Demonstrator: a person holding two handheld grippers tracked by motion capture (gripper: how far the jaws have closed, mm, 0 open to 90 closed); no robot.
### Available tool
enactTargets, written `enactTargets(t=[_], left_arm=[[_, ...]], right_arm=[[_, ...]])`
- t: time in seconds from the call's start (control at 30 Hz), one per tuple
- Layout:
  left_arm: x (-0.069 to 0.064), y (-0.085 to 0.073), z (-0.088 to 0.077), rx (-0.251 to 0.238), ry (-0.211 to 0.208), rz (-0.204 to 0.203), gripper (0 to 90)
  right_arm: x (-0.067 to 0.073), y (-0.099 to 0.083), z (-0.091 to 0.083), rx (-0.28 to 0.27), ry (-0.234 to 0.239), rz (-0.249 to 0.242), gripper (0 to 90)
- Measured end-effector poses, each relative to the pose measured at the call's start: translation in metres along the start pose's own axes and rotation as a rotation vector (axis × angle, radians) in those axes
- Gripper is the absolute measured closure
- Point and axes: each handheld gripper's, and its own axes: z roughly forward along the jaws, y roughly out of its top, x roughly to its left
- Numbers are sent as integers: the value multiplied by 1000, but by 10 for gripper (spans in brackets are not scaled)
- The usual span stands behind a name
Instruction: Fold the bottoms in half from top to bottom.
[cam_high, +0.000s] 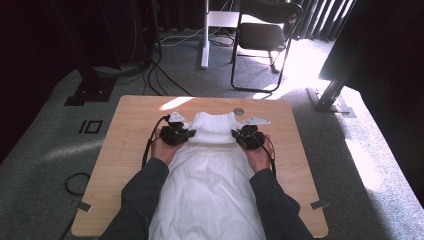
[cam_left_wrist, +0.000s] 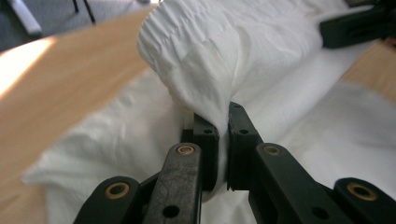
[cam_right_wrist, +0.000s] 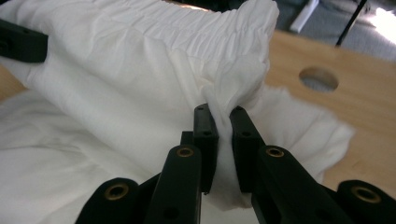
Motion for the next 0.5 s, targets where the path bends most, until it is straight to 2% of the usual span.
enactTargets(t=[0.07, 0.13, 0.23, 0.3, 0.37, 0.5], left_arm=[[-7, 7, -19, -48, -24, 8, 861], [-17, 11, -36, -80, -42, 36, 860], [-32, 9, -55, -91, -59, 83, 860], [-39, 1, -62, -94, -89, 86, 859], [-48, -10, -66, -74, -91, 112, 859], [-58, -40, -63, -24, -116, 105, 858]], right_arm=[[4, 8, -21, -47, 16, -17, 838], [6, 11, -37, -84, 38, -15, 838], [12, 8, -63, -119, 80, -31, 838], [18, 2, -75, -116, 97, -53, 838], [23, -7, -83, -108, 105, -75, 838], [35, -33, -86, -49, 125, -106, 837]])
